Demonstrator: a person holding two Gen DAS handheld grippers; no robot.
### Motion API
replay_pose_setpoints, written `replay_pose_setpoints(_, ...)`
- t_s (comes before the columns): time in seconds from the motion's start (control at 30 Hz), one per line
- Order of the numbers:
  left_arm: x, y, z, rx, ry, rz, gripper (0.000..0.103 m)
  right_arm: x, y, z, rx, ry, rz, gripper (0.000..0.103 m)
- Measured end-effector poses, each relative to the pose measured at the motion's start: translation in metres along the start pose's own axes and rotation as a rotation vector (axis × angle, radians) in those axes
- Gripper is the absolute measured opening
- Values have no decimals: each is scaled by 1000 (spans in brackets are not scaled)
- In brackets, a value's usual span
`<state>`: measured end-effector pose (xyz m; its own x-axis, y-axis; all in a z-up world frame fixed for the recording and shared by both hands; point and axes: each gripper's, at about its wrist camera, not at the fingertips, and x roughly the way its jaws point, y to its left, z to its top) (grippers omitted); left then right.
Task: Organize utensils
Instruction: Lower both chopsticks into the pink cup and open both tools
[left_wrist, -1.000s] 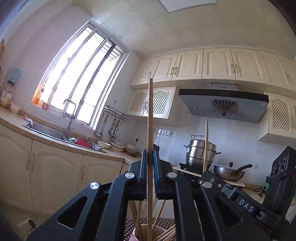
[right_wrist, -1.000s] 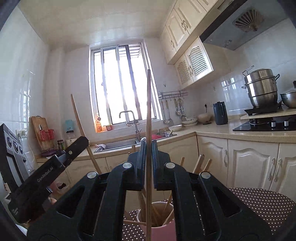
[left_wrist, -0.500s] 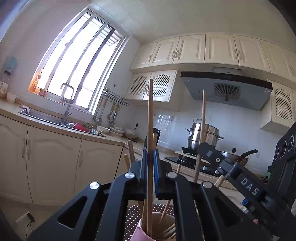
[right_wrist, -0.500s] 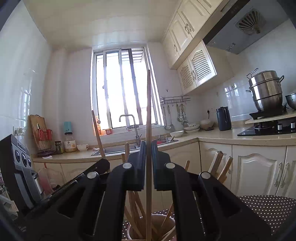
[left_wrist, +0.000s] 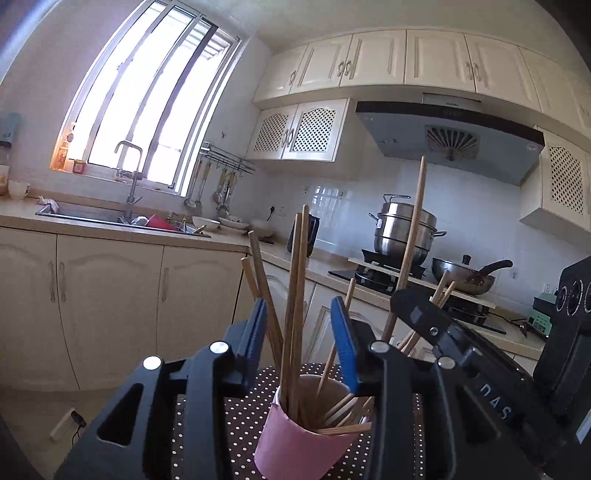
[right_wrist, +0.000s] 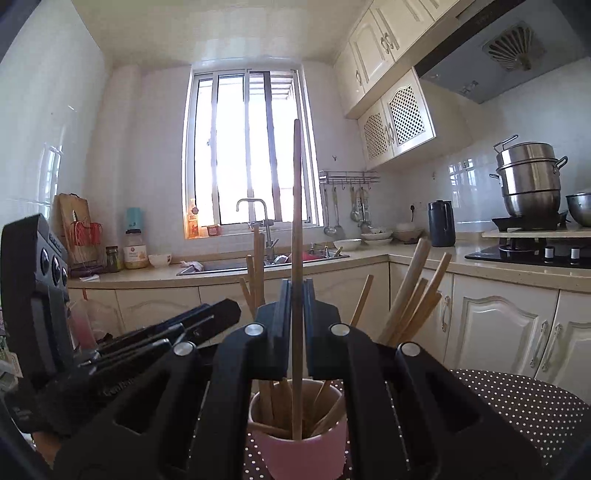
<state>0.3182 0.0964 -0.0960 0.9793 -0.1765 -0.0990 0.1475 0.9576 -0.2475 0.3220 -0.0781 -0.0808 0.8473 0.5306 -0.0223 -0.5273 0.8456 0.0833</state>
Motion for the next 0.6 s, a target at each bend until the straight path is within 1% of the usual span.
replay_pose_setpoints(0.07, -7, -3, 0, 23, 0, 13, 42, -3, 0, -4, -2, 19, -8, 7)
replay_pose_setpoints(0.13, -15, -6, -1, 51, -8, 36, 53, -6, 1, -9, 0, 39, -18, 7)
replay_pose_setpoints(0.2, -21, -8, -1, 72, -6, 53, 62, -7, 2, -14, 2, 63, -21, 7)
replay_pose_setpoints(0.3, -27, -8, -3, 88, 14, 67, 69, -9, 3, -19, 5, 96, -42, 7)
replay_pose_setpoints(0.4, -31, -7, -4, 96, 47, 87, 71, -15, 4, -19, 21, 108, -72, 8)
replay_pose_setpoints(0.43, -33, -6, -4, 94, 55, 91, 72, -18, 3, -18, 28, 106, -76, 12)
replay_pose_setpoints(0.5, -39, -5, -4, 88, 57, 98, 74, -26, 4, -15, 37, 93, -89, 42)
replay_pose_setpoints(0.53, -43, -5, -3, 87, 46, 109, 76, -32, 4, -13, 40, 77, -109, 57)
replay_pose_setpoints(0.6, -51, -6, 0, 94, 30, 147, 78, -40, 4, -8, 42, 76, -107, 57)
